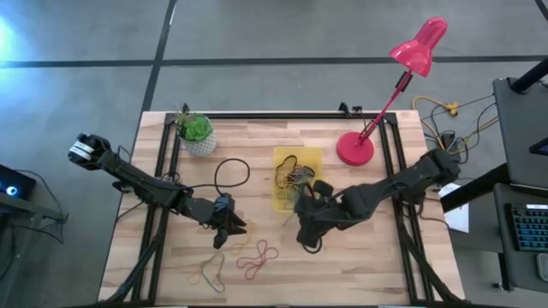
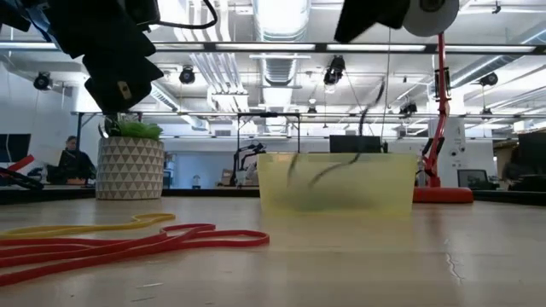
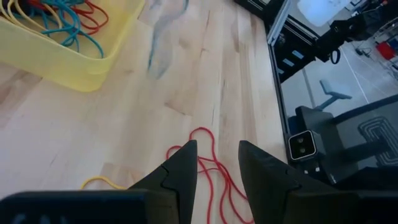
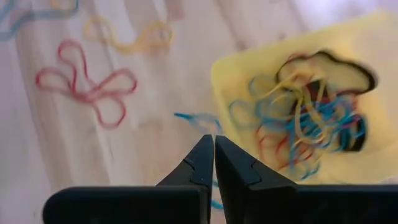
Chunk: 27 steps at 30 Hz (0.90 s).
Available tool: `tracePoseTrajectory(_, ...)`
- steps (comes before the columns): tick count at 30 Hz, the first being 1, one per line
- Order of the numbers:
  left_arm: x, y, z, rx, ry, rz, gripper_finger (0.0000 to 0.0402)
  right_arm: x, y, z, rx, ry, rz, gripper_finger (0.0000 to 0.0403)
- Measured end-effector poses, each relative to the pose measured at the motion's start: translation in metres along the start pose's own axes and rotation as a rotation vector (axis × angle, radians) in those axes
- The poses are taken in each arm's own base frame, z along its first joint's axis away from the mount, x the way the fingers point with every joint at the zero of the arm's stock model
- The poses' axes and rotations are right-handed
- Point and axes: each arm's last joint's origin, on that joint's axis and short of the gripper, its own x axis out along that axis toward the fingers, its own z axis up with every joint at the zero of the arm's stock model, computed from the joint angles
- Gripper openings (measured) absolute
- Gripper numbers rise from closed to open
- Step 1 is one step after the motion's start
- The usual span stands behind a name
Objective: Pick and place rubber bands into bin
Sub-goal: Put the right blue rubber band into the bin, then adjust the bin on the table
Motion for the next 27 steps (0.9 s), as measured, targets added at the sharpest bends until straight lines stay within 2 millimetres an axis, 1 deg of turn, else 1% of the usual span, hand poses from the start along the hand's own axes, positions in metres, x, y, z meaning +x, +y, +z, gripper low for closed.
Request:
tracePoseTrajectory(3, 0.000, 0.000, 0.000, 0.001, -0.001, 0.002, 0.0102, -0.008, -0.007, 0.005, 0.004, -0.047, -0.018, 0.0008)
tracePoseTrajectory(9, 0.000, 0.000, 0.000, 0.008, 0.001, 0.004, 0.0102, -0.014, -0.023, 0.015, 0.020, -0.089, -0.048, 0.0008)
tracePoseTrajectory(11, 0.000, 0.000, 0.000, 0.008, 0.001, 0.004, 0.0102, -0.014, -0.024, 0.016, 0.012, -0.086, -0.044, 0.0008)
tracePoseTrajectory(13, 0.000, 0.000, 0.000, 0.007, 0.002, 0.004, 0.0102, -0.010, -0.021, 0.017, -0.016, -0.070, -0.011, 0.0008)
tracePoseTrajectory(15, 0.000, 0.000, 0.000, 0.006, 0.002, 0.005, 0.0102, -0.003, -0.008, 0.017, -0.076, -0.070, 0.081, 0.0008)
tracePoseTrajectory(17, 0.000, 0.000, 0.000, 0.004, 0.002, 0.005, 0.0102, 0.010, 0.011, 0.013, -0.192, -0.075, 0.184, 0.0008)
tracePoseTrajectory(19, 0.000, 0.000, 0.000, 0.003, 0.003, 0.005, 0.0102, 0.026, 0.032, 0.007, -0.333, -0.084, 0.253, 0.0008)
tracePoseTrajectory(21, 0.000, 0.001, 0.000, 0.003, 0.002, 0.007, 0.0102, 0.044, 0.047, -0.003, -0.445, -0.060, 0.262, 0.0008)
tracePoseTrajectory(23, 0.000, 0.001, 0.000, 0.003, -0.001, 0.010, 0.0102, 0.060, 0.053, -0.009, -0.472, -0.028, 0.269, 0.0008)
tracePoseTrajectory(25, 0.000, 0.001, 0.000, 0.002, -0.003, 0.011, 0.0102, 0.076, 0.053, -0.009, -0.473, 0.009, 0.299, 0.0009)
tracePoseTrajectory(27, 0.000, 0.001, -0.001, 0.003, -0.001, 0.013, 0.0102, 0.086, 0.052, -0.008, -0.488, 0.035, 0.342, 0.0009)
